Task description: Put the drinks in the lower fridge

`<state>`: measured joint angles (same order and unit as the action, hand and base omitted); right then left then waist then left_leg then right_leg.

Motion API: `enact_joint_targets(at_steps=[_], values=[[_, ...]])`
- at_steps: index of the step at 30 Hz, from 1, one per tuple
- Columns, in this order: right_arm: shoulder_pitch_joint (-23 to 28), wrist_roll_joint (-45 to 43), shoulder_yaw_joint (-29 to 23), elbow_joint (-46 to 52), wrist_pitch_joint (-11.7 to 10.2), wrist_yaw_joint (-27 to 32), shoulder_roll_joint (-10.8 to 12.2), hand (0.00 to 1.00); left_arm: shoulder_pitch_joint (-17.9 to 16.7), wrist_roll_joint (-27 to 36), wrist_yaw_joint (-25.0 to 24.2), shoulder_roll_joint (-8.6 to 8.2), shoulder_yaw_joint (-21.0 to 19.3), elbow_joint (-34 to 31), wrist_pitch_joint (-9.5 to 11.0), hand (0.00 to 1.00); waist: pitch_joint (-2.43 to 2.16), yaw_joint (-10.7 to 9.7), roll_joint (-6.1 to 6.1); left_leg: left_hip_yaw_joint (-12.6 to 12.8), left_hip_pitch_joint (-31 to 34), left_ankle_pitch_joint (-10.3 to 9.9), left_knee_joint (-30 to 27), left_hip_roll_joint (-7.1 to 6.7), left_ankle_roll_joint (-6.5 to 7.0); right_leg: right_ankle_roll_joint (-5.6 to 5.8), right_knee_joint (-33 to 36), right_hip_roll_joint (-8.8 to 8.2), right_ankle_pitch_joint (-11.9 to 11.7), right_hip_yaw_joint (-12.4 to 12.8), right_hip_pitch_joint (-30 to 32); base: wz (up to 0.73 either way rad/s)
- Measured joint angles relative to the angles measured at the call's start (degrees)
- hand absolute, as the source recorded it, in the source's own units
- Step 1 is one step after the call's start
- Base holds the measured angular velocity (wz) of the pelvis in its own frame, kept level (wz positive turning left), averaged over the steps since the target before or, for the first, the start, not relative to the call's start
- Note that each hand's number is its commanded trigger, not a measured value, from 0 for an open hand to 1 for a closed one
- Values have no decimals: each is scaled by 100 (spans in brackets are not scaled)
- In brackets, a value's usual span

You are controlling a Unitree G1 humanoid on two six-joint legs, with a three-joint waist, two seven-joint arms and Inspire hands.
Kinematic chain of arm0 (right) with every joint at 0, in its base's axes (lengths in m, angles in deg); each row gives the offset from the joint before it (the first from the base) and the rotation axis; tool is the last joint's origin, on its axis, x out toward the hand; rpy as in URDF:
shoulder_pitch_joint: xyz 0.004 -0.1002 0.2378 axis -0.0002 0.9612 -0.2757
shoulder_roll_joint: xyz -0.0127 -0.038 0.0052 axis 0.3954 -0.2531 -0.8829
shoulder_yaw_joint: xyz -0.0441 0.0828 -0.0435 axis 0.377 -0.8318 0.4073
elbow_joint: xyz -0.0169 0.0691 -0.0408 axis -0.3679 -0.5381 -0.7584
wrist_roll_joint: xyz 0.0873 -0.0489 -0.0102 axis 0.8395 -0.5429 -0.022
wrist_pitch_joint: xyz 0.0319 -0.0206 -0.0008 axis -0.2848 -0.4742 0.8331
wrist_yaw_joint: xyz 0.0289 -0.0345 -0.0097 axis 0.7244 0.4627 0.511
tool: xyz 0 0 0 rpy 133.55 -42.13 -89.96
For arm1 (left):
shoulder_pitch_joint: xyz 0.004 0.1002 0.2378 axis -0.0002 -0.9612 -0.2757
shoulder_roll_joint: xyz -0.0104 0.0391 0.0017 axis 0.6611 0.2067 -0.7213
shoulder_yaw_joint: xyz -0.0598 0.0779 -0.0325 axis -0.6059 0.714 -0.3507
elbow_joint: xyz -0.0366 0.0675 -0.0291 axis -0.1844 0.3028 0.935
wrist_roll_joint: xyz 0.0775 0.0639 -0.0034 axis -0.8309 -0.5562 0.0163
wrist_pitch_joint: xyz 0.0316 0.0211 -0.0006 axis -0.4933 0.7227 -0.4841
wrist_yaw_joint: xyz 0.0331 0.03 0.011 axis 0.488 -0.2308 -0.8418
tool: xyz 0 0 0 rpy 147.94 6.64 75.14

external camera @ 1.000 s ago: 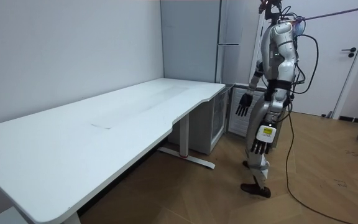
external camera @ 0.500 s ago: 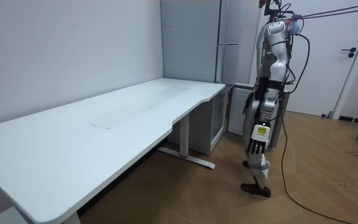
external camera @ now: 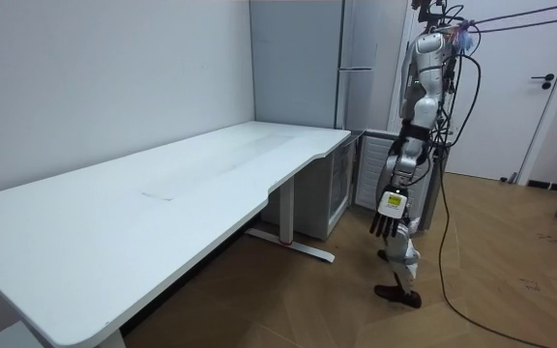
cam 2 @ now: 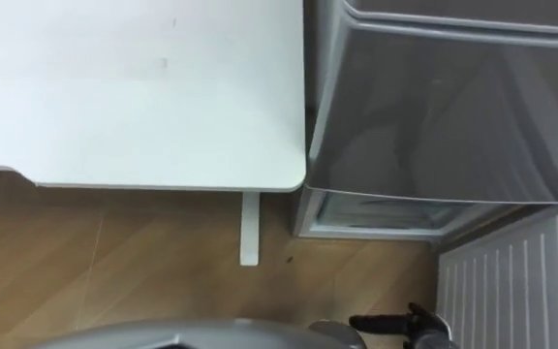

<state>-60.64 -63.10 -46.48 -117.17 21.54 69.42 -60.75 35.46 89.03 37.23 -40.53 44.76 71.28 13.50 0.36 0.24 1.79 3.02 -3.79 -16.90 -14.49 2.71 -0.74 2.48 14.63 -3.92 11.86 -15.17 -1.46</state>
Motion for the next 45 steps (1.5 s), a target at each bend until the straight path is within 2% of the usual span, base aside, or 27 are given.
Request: enact_joint_targets(at_steps=[3,5,7,8,11,13,18,22,27,33,36,38,39,43,45], values=[[88,-62,-287,537,8,554,-10,0,21,-3,9,4,-70,0,-5,0,5,-122,47,18,-88,2,25,-1,3,-9,24,20,-7,111,-11,-16],[141,-68,-350,1067,-2,946,-22,0,38,-5,1,6,-82,-35,5,0,6,-172,85,149,-191,10,98,9,8,-14,40,49,-11,268,-14,-31],[144,-81,-504,1485,-11,1228,-22,0,121,-54,8,22,-88,-31,8,0,10,-237,93,163,-195,10,93,5,8,-7,43,50,-21,301,-9,-13],[143,-80,-561,1629,-13,1326,-30,0,136,-69,8,26,-90,-32,9,0,-4,-268,122,174,-195,10,103,4,8,-5,43,50,-26,311,2,-8],[157,-120,-823,2362,-75,1731,-64,0,71,-68,-5,32,-185,-190,5,0,5,-318,121,226,-265,24,202,6,23,-12,34,78,-50,406,24,-16],[182,-573,-975,2875,-131,2037,-70,0,-16,-71,-17,35,-192,-299,5,0,-12,-343,95,240,-331,41,280,9,24,-19,12,102,-62,437,15,-15],[193,-1215,-1111,3264,-271,2534,-196,0,-44,-69,-7,29,-193,-382,6,0,-39,-417,97,298,-375,58,301,6,24,-19,-4,111,-62,518,6,-6],[180,-1409,-1430,3491,-278,3005,-225,0,-46,-71,75,-3,-198,-405,6,0,-47,-466,79,317,-391,66,330,-1,25,-15,3,122,-60,593,35,-8],[182,-1413,-1710,3503,-284,3532,-287,0,-72,-67,63,-1,-215,-408,-3,0,-25,-475,129,321,-404,67,329,6,24,-18,-3,142,-62,629,39,-3],[213,-1374,-2032,3322,-271,3790,-292,0,-304,-69,-1,0,-404,-498,-38,0,-49,-525,173,310,-395,68,328,8,23,-19,-22,138,-62,573,27,3],[194,-850,-2403,3171,-259,3852,-316,0,-541,-68,94,2,-472,-636,-37,0,-63,-574,230,289,-391,69,330,3,22,-18,-26,130,-62,554,11,6],[127,-544,-2561,2772,-271,3945,-482,0,-617,-71,110,3,-548,-636,-36,0,-67,-628,270,238,-399,70,320,1,23,-12,-78,127,-66,537,-54,13],[129,-367,-2619,2504,-270,3980,-623,0,-656,-71,122,4,-583,-638,-36,0,-86,-636,298,225,-400,70,319,1,23,-10,-91,127,-67,523,-74,10],[59,232,-3135,1963,-265,4014,-999,0,-682,-240,116,7,-823,-650,-37,0,-77,-671,336,198,-409,70,318,2,23,-11,-101,130,-67,524,-104,5],[56,319,-3333,1821,-256,4018,-1098,0,-679,-388,117,9,-969,-658,-40,0,-69,-690,349,180,-406,70,316,3,23,-11,-105,134,-66,526,-110,4]])
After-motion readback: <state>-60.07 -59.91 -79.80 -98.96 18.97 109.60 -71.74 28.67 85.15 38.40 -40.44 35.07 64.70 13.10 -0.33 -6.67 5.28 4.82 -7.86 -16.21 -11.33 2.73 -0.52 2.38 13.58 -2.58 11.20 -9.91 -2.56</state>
